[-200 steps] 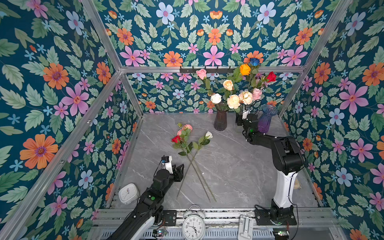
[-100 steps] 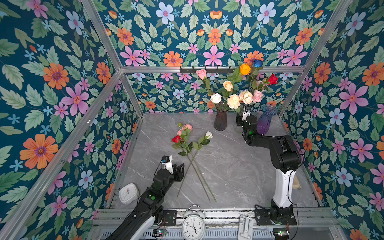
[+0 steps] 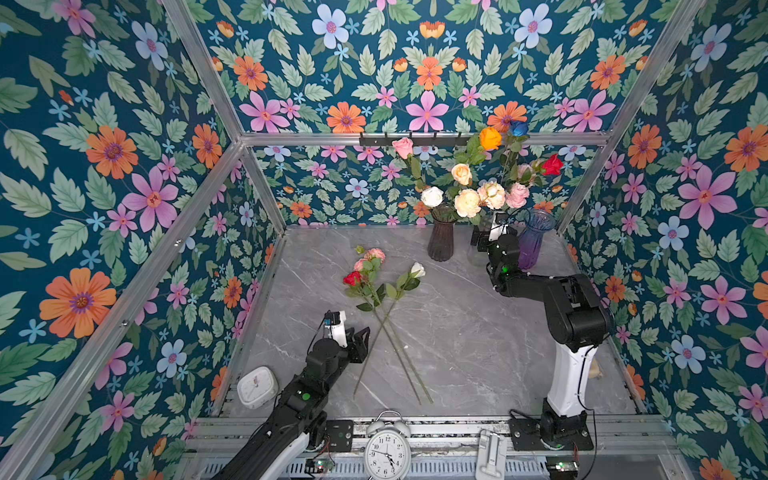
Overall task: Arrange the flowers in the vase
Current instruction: 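Lower the clear glass vase onto the table and open the right gripper, then draw the right gripper back away from the vases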
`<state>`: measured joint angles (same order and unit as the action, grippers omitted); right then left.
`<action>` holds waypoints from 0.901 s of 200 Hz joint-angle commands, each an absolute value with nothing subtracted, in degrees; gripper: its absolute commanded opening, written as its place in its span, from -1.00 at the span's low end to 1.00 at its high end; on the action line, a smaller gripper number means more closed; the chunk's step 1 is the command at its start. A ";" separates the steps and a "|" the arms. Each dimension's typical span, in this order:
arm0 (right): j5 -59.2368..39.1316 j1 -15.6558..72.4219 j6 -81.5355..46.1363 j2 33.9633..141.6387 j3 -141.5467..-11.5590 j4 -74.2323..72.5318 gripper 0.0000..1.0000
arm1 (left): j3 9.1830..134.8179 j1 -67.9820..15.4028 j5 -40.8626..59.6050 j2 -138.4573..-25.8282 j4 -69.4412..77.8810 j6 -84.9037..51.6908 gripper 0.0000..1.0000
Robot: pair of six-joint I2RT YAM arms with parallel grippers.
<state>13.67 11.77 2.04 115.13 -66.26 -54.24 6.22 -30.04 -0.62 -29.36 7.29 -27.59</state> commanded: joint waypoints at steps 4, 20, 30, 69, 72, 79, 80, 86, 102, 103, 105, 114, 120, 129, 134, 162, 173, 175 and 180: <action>13.75 11.69 1.57 112.78 -64.27 -55.46 0.98 | 6.50 -30.17 -0.44 -29.03 8.44 -26.81 0.11; 13.88 11.71 2.05 111.04 -62.35 -55.92 0.98 | 6.24 -30.23 -0.44 -28.10 8.35 -26.81 0.11; 13.88 11.69 2.35 109.79 -61.14 -56.50 0.98 | 6.07 -30.23 -0.53 -27.54 8.24 -26.81 0.11; 13.82 11.69 2.34 102.77 -55.92 -54.61 0.98 | 5.93 -30.32 -0.53 -26.99 8.09 -26.81 0.11; 13.89 11.69 2.04 102.02 -55.27 -54.51 0.98 | 5.94 -30.32 -0.53 -26.98 8.09 -26.81 0.11; 14.10 11.69 1.40 100.03 -53.73 -54.62 0.98 | 5.98 -30.34 -0.53 -27.06 8.09 -26.81 0.11; 14.12 11.73 1.32 99.76 -53.50 -54.64 0.98 | 5.98 -30.33 -0.53 -27.06 8.09 -26.81 0.11; 14.06 11.69 0.98 97.94 -51.92 -54.82 0.98 | 5.98 -30.32 -0.53 -27.02 8.09 -26.81 0.11; 14.13 11.71 0.23 91.51 -48.02 -54.40 0.98 | 5.93 -30.32 -0.53 -26.89 8.04 -26.81 0.11; 14.18 11.74 0.16 91.11 -47.79 -54.36 0.98 | 5.95 -30.32 -0.53 -26.89 8.02 -26.81 0.11; 14.36 11.73 0.04 90.26 -47.48 -54.04 0.98 | 5.95 -30.32 -0.53 -26.89 7.94 -26.81 0.11; 15.71 11.69 -1.03 86.33 -45.90 -51.34 0.98 | 5.96 -30.36 -0.61 -26.67 7.84 -26.81 0.11; 18.06 11.69 -2.25 83.67 -45.84 -47.80 0.98 | 5.86 -30.40 -0.70 -26.47 7.79 -26.84 0.11; 20.75 10.89 -6.61 79.66 -47.31 -39.03 0.98 | 5.78 -30.41 -0.94 -26.01 7.61 -26.89 0.11; 21.77 9.94 -10.48 77.59 -48.92 -31.65 0.97 | 5.76 -30.41 -1.06 -25.80 7.56 -26.94 0.11; 11.33 -4.53 -40.32 75.96 -63.08 8.46 0.81 | 5.62 -30.41 -1.31 -24.85 7.23 -26.98 0.12; 4.16 -10.72 -45.75 77.45 -64.39 11.39 0.76 | 5.62 -30.50 -1.23 -24.68 7.12 -26.98 0.12; 2.21 -12.02 -46.51 77.72 -64.48 11.37 0.72 | 5.58 -30.50 -1.19 -24.60 7.12 -26.98 0.12; -1.79 -14.67 -47.75 78.85 -64.90 11.64 0.64 | 5.58 -30.50 -1.22 -24.52 7.05 -26.98 0.12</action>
